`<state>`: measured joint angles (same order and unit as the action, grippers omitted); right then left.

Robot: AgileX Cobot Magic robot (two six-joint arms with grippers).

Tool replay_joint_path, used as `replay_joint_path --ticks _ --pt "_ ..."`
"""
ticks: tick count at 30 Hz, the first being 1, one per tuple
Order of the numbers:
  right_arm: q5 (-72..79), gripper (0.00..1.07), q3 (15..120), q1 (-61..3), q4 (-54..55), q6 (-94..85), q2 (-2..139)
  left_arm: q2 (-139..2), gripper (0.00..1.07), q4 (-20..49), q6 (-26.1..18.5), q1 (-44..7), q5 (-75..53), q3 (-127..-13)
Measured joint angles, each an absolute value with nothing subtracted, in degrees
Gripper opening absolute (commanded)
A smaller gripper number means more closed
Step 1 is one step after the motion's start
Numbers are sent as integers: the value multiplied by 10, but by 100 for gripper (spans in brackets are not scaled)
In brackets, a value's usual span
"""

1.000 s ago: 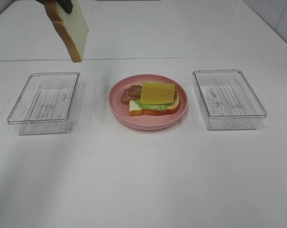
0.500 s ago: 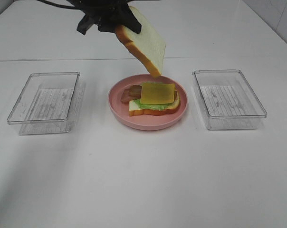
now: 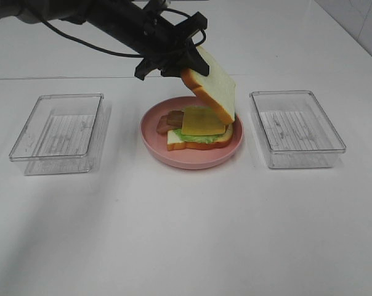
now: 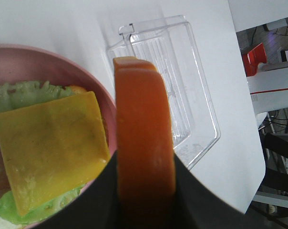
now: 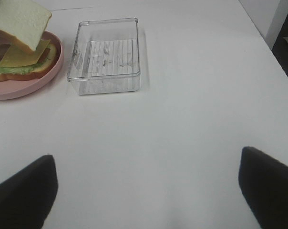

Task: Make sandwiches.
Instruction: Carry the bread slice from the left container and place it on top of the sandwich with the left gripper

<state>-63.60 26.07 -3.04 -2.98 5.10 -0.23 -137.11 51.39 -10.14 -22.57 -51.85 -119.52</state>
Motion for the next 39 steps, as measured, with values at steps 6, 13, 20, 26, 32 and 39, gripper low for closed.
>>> replay_joint_path --ticks 6,13,20,26,32,39 --pt "-636 96 261 -30 -30 51 -2 -1393 0 539 -110 -236 -509 -1195" --pt "-636 96 261 -30 -30 51 -2 -1407 0 535 -112 -237 -501 -1195" --pt "-636 96 261 -30 -30 51 -2 -1419 0 533 -112 -237 -494 -1195" --pt "-636 96 261 -30 -30 51 -2 -1420 7 533 -112 -237 -494 -1195" --pt "-636 96 261 -30 -30 51 -2 -1420 54 532 -105 -237 -494 -1195" --pt "-636 96 261 -30 -30 51 -2 -1421 85 493 -71 -237 -514 -1207"
